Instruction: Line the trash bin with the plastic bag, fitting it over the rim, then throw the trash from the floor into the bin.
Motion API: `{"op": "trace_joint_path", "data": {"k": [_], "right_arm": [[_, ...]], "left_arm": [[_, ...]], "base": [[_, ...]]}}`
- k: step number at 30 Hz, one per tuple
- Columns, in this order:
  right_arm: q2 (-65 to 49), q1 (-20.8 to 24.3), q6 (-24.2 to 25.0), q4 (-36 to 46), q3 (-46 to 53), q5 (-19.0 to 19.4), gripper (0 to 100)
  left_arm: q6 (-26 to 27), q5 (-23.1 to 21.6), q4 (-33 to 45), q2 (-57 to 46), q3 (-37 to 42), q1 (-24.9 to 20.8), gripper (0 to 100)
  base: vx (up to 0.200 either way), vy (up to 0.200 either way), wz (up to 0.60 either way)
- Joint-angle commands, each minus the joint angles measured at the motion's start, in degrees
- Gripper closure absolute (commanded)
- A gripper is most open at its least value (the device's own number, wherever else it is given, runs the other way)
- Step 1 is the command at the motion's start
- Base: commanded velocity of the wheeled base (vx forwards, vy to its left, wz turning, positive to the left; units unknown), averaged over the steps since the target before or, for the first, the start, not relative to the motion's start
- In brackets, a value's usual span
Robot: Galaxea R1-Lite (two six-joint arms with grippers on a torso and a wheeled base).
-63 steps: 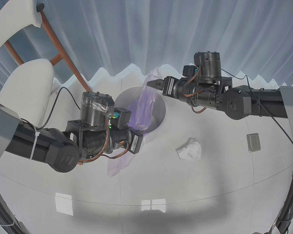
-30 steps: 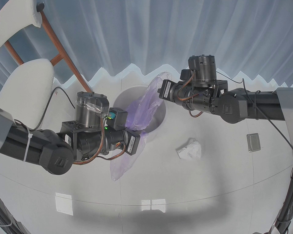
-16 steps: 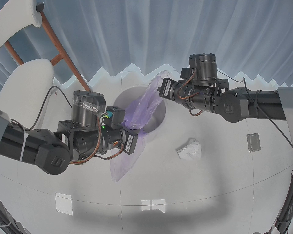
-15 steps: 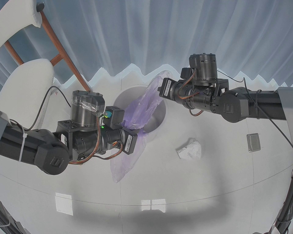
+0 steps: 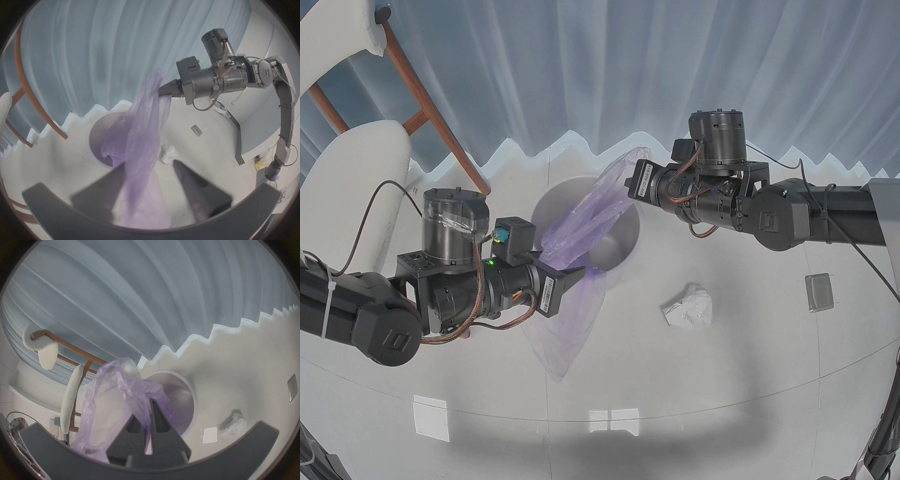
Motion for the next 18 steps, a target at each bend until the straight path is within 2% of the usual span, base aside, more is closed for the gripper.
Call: {"op": "trace_joint_path", "data": {"k": [1, 12, 18], "right_arm": [[-0.1, 0.0, 0.1, 0.0, 0.0, 0.0, 100], [-0.2, -0.1, 0.1, 0.0, 0.1, 0.0, 100], [-0.5, -0.6, 0.1, 0.0, 0.1, 0.2, 100]], "left_arm": [[-0.4, 0.0, 0.2, 0.2, -1.2, 0.3, 0], [-0.6, 0.2, 0.3, -0.3, -0.9, 0.5, 0], [-3.1, 0.3, 1.7, -4.4, 1.4, 4.6, 0]], "base": [[0.000, 0.000, 0.00], [0.000, 0.000, 0.00], [0.000, 0.000, 0.00]]}}
